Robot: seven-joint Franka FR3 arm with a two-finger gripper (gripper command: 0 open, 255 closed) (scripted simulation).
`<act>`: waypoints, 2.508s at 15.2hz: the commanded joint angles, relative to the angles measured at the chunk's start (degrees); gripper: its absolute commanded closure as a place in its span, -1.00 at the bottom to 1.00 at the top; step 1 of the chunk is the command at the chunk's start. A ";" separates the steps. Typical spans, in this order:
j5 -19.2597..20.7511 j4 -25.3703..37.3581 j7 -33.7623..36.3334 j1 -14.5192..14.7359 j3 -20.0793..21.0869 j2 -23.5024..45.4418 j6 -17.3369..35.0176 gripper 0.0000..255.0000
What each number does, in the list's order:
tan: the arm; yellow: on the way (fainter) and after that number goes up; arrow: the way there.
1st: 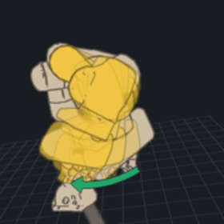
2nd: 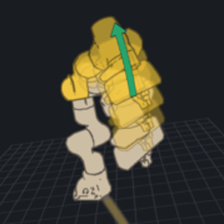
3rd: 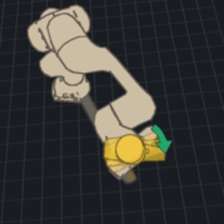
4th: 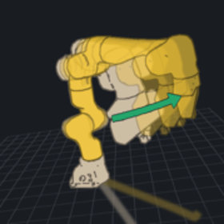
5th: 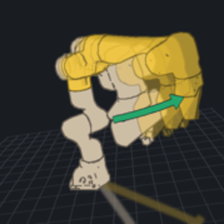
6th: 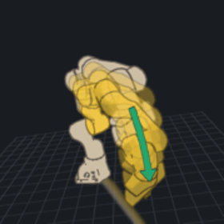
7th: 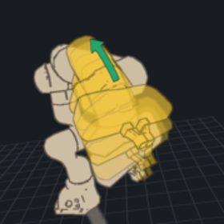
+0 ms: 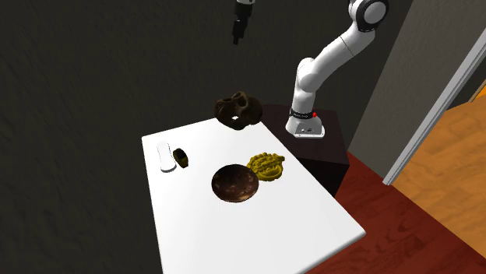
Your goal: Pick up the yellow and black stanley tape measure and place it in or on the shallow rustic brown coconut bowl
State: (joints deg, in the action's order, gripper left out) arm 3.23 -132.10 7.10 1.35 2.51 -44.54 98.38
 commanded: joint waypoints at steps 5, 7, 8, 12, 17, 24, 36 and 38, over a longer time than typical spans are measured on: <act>-2.29 -4.19 4.35 1.03 3.20 1.68 5.74 -1.00; -3.39 -5.87 6.51 1.55 4.87 3.01 8.73 -1.00; -3.91 -6.61 7.59 1.82 5.72 3.80 10.26 -1.00; -5.81 -8.79 11.91 2.76 9.24 7.77 16.51 -1.00; -7.34 -9.76 17.49 3.54 13.87 14.53 24.49 -1.00; -6.25 -7.74 26.51 3.36 20.71 26.91 35.18 -1.00; 12.21 5.07 50.12 4.64 27.34 54.15 46.96 -1.00; 15.93 8.38 54.01 6.62 26.44 58.84 47.64 -1.00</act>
State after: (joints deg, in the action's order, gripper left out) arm 17.35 -125.07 59.28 7.23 29.31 12.13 145.51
